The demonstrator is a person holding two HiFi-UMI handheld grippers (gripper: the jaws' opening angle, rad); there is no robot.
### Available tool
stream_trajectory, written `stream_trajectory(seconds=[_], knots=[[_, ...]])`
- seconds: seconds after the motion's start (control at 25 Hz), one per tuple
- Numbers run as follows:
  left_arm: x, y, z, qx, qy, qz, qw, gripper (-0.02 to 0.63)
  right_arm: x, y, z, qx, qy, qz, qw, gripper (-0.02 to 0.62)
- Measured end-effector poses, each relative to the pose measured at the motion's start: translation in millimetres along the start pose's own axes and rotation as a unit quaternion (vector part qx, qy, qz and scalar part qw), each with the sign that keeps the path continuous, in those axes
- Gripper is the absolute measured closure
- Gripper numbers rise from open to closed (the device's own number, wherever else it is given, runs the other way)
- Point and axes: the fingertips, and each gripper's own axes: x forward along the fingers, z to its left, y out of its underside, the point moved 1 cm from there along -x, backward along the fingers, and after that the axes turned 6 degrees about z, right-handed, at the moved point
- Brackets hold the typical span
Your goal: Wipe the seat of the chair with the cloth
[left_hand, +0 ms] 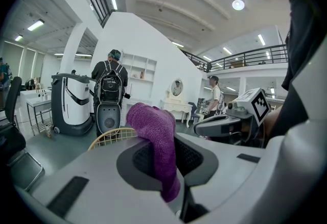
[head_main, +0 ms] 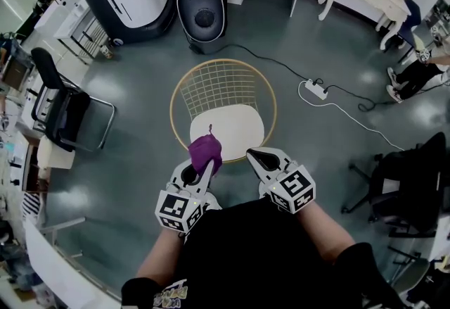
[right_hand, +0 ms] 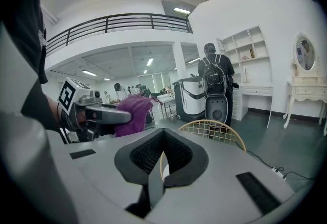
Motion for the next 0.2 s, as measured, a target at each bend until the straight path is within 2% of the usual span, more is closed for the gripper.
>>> stream_trajectory(seconds=[0.2], knots=[[1.0,-4.7,-0.4,0.0,0.002,0.001,1.0,0.544,-1.2,-4.5,-1.5,0.002,0.001,0.0,1.0,0.584]])
